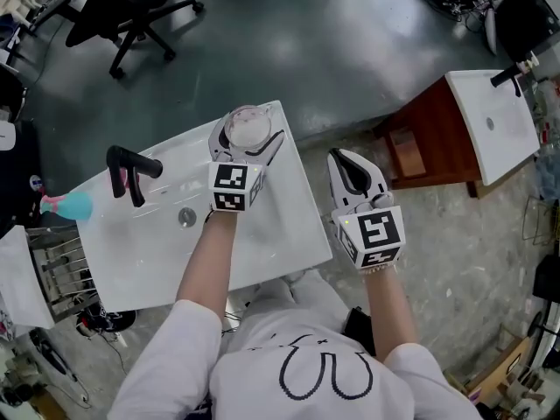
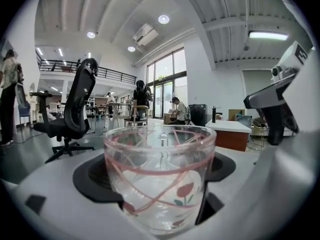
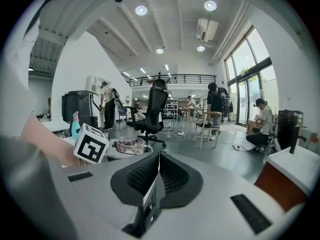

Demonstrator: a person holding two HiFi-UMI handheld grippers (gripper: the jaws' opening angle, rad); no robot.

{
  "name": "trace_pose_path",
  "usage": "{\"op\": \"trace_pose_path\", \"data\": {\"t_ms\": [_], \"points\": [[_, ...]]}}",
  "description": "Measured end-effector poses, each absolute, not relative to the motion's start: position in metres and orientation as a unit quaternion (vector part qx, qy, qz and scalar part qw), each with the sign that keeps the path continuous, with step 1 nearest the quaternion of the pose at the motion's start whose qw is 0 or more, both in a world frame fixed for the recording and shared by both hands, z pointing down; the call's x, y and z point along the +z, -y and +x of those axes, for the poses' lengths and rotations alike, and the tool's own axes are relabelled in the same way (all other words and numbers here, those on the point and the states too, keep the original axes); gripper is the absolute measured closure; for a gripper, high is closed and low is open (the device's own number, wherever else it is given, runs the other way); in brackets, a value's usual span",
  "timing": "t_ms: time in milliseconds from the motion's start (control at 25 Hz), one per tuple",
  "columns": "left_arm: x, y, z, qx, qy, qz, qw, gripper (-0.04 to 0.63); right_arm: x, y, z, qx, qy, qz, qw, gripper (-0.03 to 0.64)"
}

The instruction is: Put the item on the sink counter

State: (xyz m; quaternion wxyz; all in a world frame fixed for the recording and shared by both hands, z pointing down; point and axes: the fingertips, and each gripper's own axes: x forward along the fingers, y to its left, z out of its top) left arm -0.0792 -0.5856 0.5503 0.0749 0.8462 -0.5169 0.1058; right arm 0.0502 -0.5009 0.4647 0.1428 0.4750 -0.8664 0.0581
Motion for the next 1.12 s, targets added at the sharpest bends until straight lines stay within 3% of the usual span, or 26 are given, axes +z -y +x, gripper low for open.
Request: {"op": "trace_pose_path", "data": {"t_ms": [840,1120], "points": [[0.579,0.598,-0.079,0.170,0.513,0.835,0.100,0.117,0.463,0.495,0.059,0.058,0.858,0.491,0.137,0.588],[0.593,0.591,-0.084,0.233,0.499,0.830,0.093,0.117,0.458,0.491,0.052,0.057,0.859,0.491,0.133,0.588]]}}
